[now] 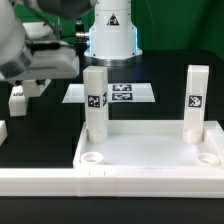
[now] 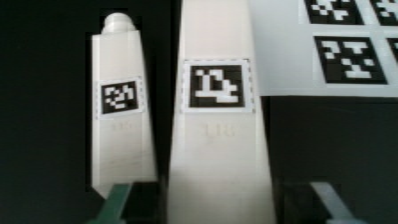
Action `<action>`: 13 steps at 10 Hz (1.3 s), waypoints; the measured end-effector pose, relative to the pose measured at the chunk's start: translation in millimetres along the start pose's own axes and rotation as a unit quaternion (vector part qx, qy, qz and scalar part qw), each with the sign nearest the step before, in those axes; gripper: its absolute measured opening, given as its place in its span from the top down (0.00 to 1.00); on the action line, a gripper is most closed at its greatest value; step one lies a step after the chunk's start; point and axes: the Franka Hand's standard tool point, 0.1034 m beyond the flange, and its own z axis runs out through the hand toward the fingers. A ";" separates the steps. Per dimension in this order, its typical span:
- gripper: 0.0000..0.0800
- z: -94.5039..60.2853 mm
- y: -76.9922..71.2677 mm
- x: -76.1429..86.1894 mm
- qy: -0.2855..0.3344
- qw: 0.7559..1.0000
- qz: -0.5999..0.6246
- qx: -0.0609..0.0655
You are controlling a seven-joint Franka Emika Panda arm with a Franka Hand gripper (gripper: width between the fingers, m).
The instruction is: Assemble desk
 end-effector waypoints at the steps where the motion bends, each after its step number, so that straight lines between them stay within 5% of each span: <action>1: 0.64 2.7 -0.1 -0.1 -0.002 1.000 0.000 0.001; 4: 0.64 -3.2 2.4 5.9 0.022 1.000 -0.003 -0.004; 6: 0.64 -33.9 -0.3 4.2 0.070 0.997 -0.010 -0.004; 8: 0.64 -61.7 -2.1 6.8 0.139 0.990 -0.013 -0.019; 11: 0.64 -65.5 -2.3 16.7 0.250 0.968 -0.017 -0.033; 12: 0.64 -69.4 -3.9 16.3 0.284 0.958 -0.014 -0.033; 13: 0.64 -82.0 -13.6 13.4 0.304 0.953 -0.006 -0.016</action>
Offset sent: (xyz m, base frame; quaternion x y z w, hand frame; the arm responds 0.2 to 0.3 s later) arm 0.0000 0.0000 0.0000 0.0000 0.0000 0.0000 1.0000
